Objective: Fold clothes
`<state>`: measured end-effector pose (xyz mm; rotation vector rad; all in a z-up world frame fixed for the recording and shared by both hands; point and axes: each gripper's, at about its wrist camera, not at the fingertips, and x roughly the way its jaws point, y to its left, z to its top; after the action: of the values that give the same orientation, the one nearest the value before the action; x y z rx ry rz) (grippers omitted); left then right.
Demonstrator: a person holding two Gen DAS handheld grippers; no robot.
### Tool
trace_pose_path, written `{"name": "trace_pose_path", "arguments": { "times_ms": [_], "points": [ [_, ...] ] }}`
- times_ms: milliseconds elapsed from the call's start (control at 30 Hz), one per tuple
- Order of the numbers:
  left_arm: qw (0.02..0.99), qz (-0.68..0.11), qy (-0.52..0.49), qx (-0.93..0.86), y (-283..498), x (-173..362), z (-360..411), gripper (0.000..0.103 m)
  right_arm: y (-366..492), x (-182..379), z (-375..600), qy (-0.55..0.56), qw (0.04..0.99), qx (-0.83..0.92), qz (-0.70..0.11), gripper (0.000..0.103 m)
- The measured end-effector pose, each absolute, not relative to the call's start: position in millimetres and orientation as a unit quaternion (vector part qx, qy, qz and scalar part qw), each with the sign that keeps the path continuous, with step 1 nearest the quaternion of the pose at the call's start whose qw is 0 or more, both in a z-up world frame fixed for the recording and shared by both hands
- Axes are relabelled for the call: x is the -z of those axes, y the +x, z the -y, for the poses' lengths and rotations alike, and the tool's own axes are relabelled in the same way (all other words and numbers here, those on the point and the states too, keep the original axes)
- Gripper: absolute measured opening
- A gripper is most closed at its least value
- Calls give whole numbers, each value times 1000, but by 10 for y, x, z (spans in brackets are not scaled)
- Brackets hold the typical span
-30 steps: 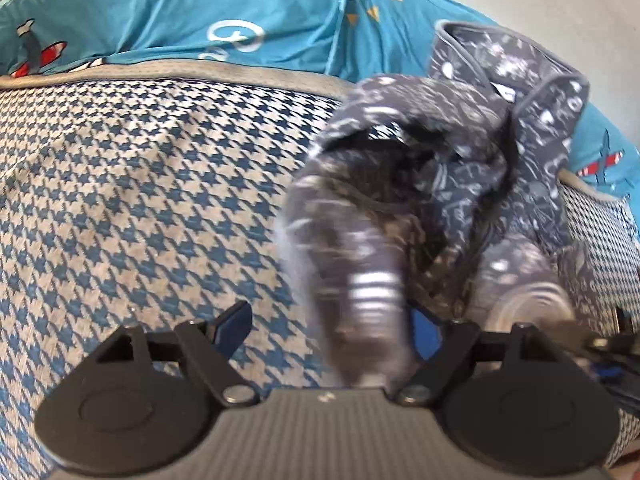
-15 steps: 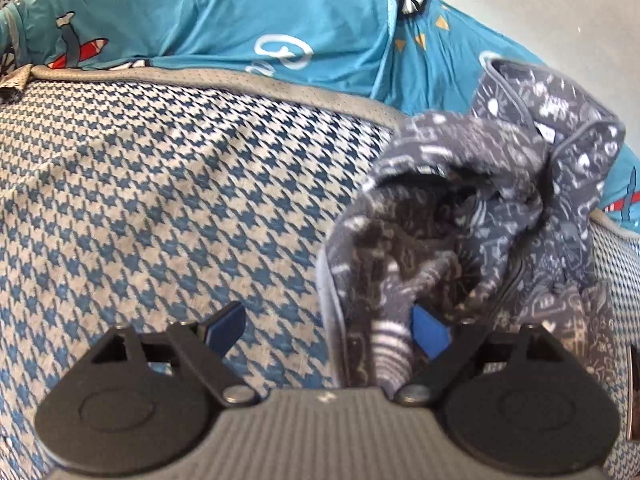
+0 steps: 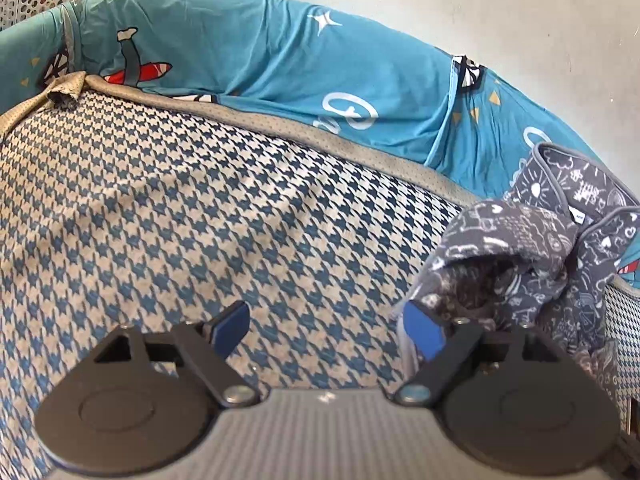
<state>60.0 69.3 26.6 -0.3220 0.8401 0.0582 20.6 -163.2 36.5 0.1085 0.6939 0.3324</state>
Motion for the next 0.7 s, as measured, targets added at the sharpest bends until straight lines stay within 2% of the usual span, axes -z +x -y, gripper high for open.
{"name": "trace_pose_path", "arguments": {
  "times_ms": [433,600,700],
  "points": [
    [895,-404,-182,-54,579,-300,-1277,84,475,11,611,-145,936,-140,-287,56],
    [894,-402,-189,-61,556,-313,-1430,84,805,241,509,-150,934,-102,-308,55],
    [894,-400,-192,-64,549,-322,-1504,84,887,262,572,-116,937,-97,-314,41]
  ]
}}
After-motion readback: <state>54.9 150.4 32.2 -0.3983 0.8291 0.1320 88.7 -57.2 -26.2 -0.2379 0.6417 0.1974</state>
